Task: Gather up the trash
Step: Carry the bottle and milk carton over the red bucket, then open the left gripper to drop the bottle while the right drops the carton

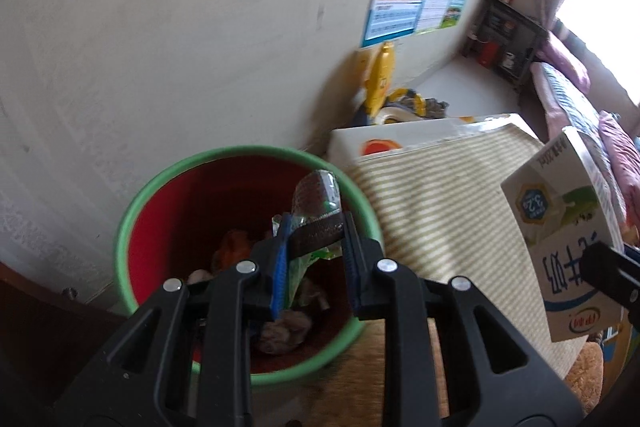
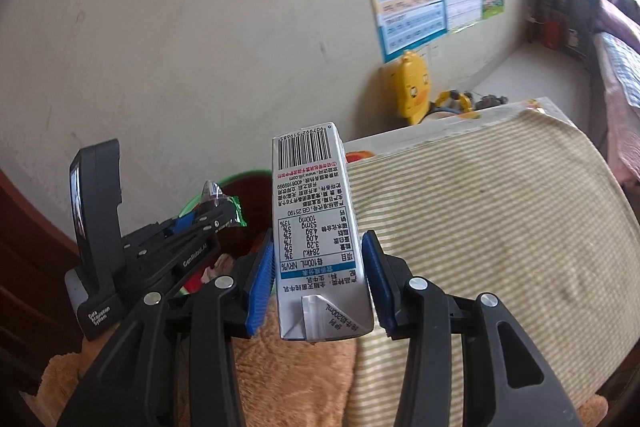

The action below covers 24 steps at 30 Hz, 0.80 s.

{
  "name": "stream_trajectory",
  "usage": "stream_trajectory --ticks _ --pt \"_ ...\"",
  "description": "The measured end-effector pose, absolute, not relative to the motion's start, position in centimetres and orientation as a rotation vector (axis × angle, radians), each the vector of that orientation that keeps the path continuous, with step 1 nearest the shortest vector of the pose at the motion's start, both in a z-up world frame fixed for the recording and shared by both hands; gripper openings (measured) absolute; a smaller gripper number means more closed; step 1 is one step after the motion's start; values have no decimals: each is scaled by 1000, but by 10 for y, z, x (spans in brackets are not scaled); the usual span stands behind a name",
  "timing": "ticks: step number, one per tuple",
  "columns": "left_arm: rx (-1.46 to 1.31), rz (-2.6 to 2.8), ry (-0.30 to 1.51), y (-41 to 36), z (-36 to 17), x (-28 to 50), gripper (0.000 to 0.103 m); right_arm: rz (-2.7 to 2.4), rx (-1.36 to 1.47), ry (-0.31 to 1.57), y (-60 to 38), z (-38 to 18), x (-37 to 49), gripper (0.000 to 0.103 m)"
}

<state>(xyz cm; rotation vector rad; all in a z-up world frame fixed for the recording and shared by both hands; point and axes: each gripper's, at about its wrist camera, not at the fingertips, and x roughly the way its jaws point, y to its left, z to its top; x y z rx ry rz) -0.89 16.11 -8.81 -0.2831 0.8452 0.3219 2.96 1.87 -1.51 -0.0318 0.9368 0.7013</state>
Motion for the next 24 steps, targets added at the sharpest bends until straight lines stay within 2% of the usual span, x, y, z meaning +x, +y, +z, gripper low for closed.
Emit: stream_trajectory --ticks 10,24 --pt "-324 433 899 209 -111 -26 22 811 -44 978 81 -25 44 41" --pt "-336 467 942 226 -128 -13 22 862 -62 965 117 -27 57 41"
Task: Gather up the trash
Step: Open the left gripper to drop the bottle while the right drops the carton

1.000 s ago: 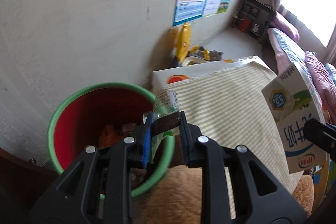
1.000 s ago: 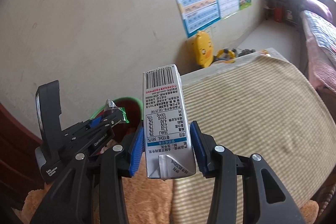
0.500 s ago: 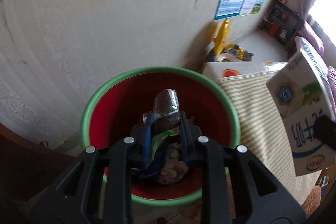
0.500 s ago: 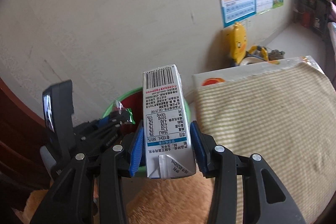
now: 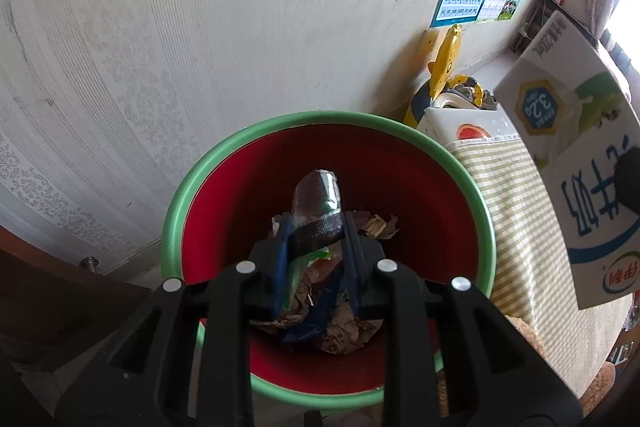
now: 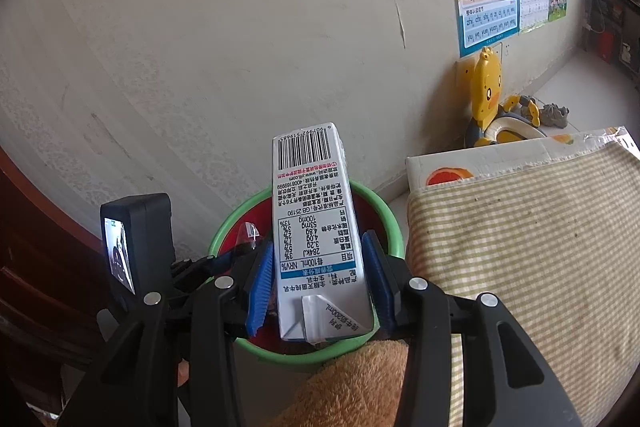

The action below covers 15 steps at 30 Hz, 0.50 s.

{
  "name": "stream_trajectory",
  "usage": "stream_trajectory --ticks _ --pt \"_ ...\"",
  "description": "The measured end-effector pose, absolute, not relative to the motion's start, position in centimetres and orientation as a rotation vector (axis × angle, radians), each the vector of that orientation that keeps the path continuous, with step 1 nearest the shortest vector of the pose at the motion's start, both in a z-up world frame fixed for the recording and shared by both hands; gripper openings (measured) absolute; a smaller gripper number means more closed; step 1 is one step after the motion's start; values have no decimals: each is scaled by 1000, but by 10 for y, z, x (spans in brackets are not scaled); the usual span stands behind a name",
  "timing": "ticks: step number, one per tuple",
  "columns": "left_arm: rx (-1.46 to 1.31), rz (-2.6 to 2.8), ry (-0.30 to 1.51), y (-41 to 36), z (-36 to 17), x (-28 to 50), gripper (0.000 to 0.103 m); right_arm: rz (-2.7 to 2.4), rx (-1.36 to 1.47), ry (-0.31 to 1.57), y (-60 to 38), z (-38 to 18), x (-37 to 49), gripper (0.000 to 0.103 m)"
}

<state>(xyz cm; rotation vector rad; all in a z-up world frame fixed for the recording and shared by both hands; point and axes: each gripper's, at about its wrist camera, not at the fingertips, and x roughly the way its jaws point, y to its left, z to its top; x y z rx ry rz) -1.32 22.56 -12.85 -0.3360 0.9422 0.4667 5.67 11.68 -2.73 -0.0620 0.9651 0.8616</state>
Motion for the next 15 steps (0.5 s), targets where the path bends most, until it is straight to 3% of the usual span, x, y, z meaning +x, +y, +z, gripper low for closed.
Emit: stream_trajectory --ticks 1,3,4,5,10,13,15 --pt "-335 470 945 227 -130 -13 23 864 -63 964 117 -27 55 41" --pt "-333 492 949 229 -131 -13 40 880 -69 976 119 -31 57 44" --pt "-336 503 943 230 -131 -13 54 880 -71 984 121 -33 57 47" --pt "-341 509 935 231 -131 -14 57 876 -67 988 120 -35 57 57" --pt "-342 520 907 227 -121 -17 68 841 -14 976 91 -35 56 61" --pt "-360 455 862 211 -108 -15 82 776 7 943 56 -30 54 68" --pt "-343 413 826 193 -96 -10 83 729 19 930 30 -28 55 71"
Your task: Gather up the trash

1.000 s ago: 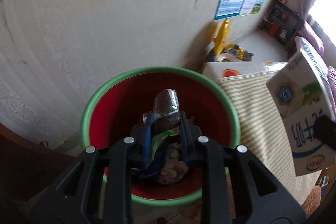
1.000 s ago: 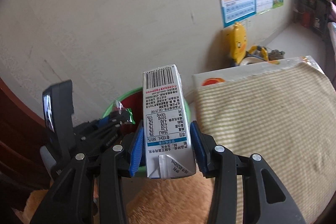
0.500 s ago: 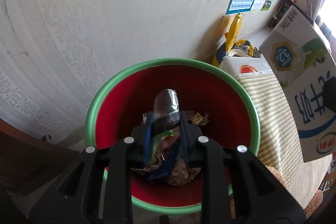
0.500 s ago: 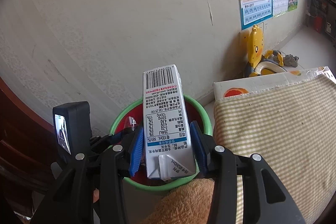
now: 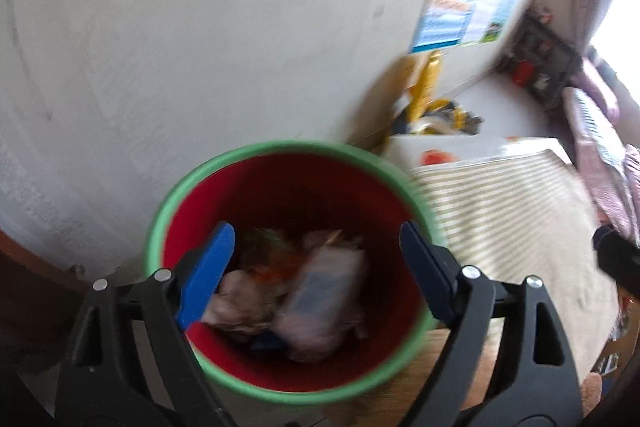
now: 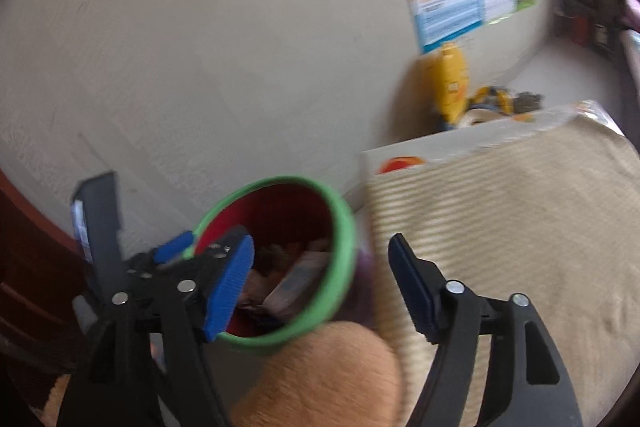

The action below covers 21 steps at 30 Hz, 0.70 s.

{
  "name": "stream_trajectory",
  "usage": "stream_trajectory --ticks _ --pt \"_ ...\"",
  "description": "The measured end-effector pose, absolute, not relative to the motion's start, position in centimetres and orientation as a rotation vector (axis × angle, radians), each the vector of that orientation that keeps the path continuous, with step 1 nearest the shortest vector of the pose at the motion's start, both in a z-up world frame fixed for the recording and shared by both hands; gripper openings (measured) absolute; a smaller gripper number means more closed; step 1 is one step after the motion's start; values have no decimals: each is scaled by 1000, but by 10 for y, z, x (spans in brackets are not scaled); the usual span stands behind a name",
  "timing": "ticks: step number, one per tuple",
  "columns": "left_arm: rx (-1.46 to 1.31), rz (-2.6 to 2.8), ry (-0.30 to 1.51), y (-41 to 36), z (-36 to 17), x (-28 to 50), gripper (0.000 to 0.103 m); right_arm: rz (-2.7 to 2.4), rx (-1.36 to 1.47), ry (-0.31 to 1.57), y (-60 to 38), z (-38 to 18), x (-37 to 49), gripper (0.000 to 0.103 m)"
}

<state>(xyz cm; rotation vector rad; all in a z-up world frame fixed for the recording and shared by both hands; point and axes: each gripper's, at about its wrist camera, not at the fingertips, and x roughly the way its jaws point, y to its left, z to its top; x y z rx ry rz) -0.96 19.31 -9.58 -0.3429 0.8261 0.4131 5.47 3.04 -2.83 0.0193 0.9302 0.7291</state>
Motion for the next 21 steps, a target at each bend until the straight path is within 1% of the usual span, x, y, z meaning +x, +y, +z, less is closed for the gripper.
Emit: stream_trajectory --ticks 1,2,4,8,14,21 --pt "-333 387 814 183 -90 -6 86 695 26 920 14 -26 55 74" --pt "-321 361 804 172 -85 -2 92 655 33 906 -4 -24 54 76" --pt "-286 303 762 144 -70 5 97 586 46 885 -35 -19 52 82" --pt "-178 222 681 87 -37 16 97 433 63 815 -100 -6 43 94" --pt "-125 187 519 26 9 20 98 290 107 692 -175 16 24 96" --pt "-127 133 480 -23 41 20 98 217 134 429 -218 51 -8 96"
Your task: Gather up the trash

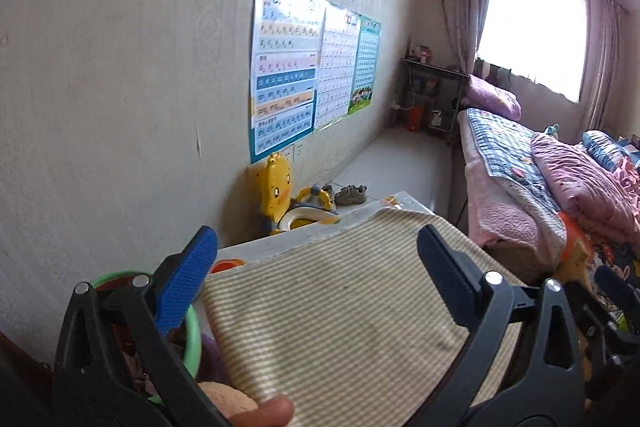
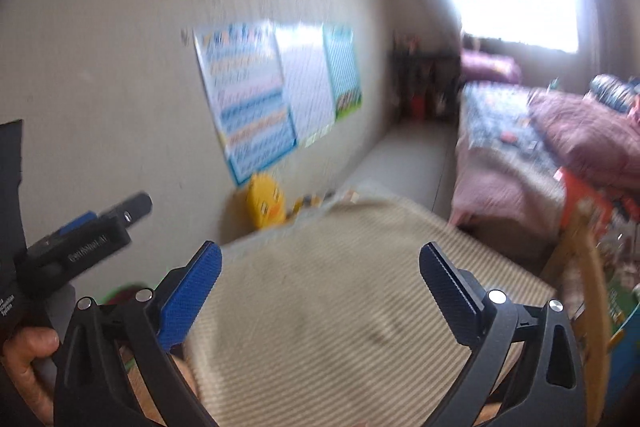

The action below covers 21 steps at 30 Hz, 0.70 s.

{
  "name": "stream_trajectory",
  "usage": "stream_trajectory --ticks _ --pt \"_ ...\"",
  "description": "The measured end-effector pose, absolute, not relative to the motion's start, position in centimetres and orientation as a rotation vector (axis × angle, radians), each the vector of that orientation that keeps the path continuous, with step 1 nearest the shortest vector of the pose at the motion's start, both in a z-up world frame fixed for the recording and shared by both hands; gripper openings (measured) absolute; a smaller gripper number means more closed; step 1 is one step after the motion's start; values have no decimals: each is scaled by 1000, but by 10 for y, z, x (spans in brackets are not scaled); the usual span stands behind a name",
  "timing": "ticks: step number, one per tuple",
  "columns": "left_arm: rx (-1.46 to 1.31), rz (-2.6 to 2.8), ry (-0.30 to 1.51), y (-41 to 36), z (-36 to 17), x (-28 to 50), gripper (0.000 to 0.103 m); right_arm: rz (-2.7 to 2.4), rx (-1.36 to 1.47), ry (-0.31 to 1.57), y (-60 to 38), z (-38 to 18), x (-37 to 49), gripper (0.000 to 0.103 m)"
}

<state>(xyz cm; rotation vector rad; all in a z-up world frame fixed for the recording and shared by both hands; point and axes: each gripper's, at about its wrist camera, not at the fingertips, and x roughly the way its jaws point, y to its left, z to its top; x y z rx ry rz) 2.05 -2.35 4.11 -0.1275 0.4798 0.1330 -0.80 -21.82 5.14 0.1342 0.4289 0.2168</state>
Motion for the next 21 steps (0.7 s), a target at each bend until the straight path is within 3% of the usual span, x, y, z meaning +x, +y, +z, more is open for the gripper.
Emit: stream_trajectory --ticks 21 --pt "-91 138 477 -46 48 -3 98 167 178 301 -240 60 -30 96"
